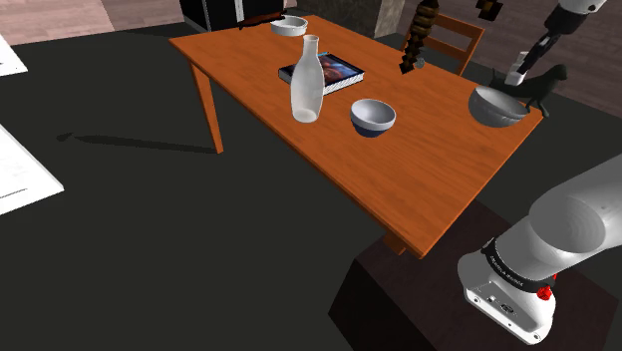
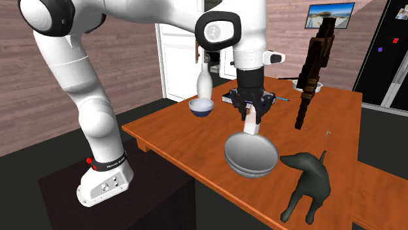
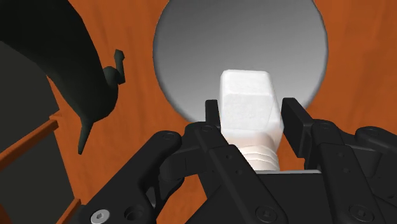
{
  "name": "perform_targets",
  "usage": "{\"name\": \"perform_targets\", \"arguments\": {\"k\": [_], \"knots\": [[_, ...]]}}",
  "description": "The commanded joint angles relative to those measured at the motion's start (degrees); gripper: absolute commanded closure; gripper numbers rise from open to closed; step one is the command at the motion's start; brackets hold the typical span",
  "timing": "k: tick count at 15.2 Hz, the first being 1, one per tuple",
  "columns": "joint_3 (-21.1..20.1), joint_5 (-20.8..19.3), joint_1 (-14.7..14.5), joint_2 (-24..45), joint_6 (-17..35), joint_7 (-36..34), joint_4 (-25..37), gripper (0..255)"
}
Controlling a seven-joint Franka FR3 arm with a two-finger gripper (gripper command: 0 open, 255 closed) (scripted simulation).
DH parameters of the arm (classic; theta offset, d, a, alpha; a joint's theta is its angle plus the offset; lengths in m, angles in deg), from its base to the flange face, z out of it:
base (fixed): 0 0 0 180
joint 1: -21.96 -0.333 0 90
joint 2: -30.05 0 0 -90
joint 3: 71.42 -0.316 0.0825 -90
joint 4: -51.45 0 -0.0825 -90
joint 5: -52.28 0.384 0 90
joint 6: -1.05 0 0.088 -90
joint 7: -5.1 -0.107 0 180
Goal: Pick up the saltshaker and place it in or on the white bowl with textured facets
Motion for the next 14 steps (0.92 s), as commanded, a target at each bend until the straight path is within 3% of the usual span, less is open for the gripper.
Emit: {"name": "perform_targets", "arguments": {"k": [1, 9, 14], "knots": [[0.2, 0.3, 0.0, 0.5, 1.6, 0.3, -1.2, 255], [1.0, 1.3, 0.0, 2.3, 7.7, 1.2, -5.8, 255], [1.0, 1.3, 0.0, 2.3, 7.7, 1.2, -5.8, 255]]}}
